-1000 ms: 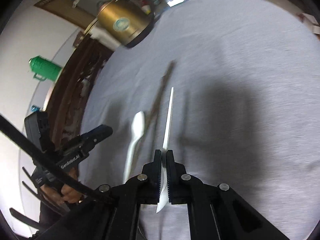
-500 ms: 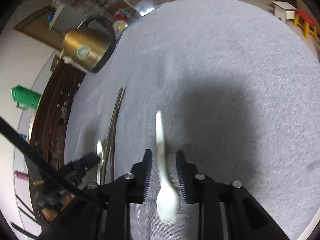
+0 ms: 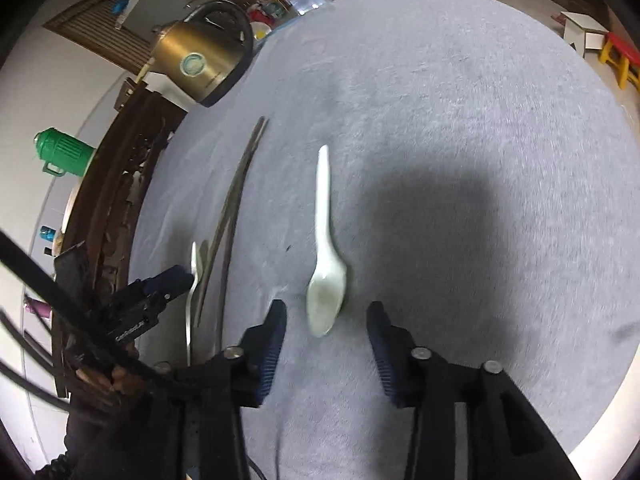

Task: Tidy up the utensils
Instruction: 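Move the white spoons apart from the chopsticks and lay them on the cloth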

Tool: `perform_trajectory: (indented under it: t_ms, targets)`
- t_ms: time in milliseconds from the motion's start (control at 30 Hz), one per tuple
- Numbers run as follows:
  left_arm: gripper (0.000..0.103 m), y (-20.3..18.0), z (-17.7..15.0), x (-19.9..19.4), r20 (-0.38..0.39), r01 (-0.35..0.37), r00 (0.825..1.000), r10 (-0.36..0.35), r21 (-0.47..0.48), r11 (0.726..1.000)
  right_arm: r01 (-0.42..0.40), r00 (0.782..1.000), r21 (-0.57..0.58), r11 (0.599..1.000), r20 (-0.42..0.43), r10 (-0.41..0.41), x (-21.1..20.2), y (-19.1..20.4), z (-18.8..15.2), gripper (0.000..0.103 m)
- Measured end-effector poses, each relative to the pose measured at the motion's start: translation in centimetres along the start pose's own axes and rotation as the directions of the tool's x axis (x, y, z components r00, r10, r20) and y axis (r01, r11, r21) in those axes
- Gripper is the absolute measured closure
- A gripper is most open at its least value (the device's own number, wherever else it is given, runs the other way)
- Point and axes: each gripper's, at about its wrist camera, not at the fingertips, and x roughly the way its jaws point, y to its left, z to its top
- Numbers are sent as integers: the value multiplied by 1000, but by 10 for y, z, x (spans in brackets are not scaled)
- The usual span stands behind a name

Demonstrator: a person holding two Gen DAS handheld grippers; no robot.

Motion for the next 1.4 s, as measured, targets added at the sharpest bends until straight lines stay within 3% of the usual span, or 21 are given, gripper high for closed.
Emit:
perform_trajectory:
  t_ms: [67, 133, 233, 367, 433, 500, 567, 600, 633, 767, 867, 1000, 1067, 1100, 1133, 1233, 1400]
  targets:
    - [62, 2, -3, -2, 1, -11, 1000, 11, 2, 1000, 11, 1000, -19, 1000, 2, -11, 4, 5, -4, 60]
    - [76, 7, -5, -5, 5, -32, 999, 32, 11, 999, 68, 997, -56, 996, -19, -69, 11, 10, -7, 92]
    - [84, 19, -2, -9, 7, -91, 996, 91, 4, 996, 137, 990, -112, 984, 5, -138, 12, 16, -6, 97]
    - [84, 49, -1, -19, 18, -123, 992, 125, -98, 988, 169, 979, -80, 982, 133, -158, -12, 13, 5, 97]
    - [84, 51, -4, -30, 47, -158, 986, 162, -90, 983, 149, 973, -30, 988, 181, -141, -22, 7, 9, 96]
    - [81, 44, -8, -38, 78, -156, 984, 159, -41, 987, 106, 978, 11, 994, 179, -106, -26, 0, 12, 95]
    - [63, 34, -13, -43, 60, -142, 988, 141, 19, 990, 72, 984, 24, 997, 159, -74, -27, -5, 9, 86]
    - [53, 29, -16, -43, 49, -132, 990, 130, 37, 991, 66, 986, 25, 998, 150, -69, -25, -6, 7, 73]
    - [53, 25, -18, -42, 45, -119, 992, 116, 50, 992, 56, 989, 28, 998, 137, -60, -22, -6, 4, 62]
    - [53, 10, -25, -33, 0, -54, 999, 54, 62, 997, 21, 996, 40, 999, 91, -24, -8, -2, -5, 59]
    - [53, 5, -28, -27, -19, -26, 999, 27, 46, 999, 2, 998, 74, 997, 59, -6, 8, -4, -12, 60]
    - [53, -4, -28, -20, -34, 27, 999, -26, 31, 999, 27, 997, 95, 995, 63, -33, 18, -7, -8, 88]
    - [53, -10, -31, -17, -23, 15, 1000, -14, 48, 999, 30, 996, 107, 994, 84, -39, 16, -10, -6, 94]
    - [57, -12, -31, -15, -19, 7, 1000, -6, 63, 998, 44, 994, 105, 993, 96, -54, 15, -10, -5, 96]
    - [68, -14, -31, -14, -12, -8, 1000, 9, 73, 997, 58, 992, 100, 993, 108, -69, 12, -10, -4, 97]
    - [84, -6, -27, -12, -20, -16, 1000, 17, 70, 997, 94, 980, 78, 993, 168, -106, 2, -8, -1, 98]
    - [91, 27, -16, -15, -6, -90, 996, 89, -16, 996, 127, 950, 74, 989, 277, -143, -19, -9, 5, 98]
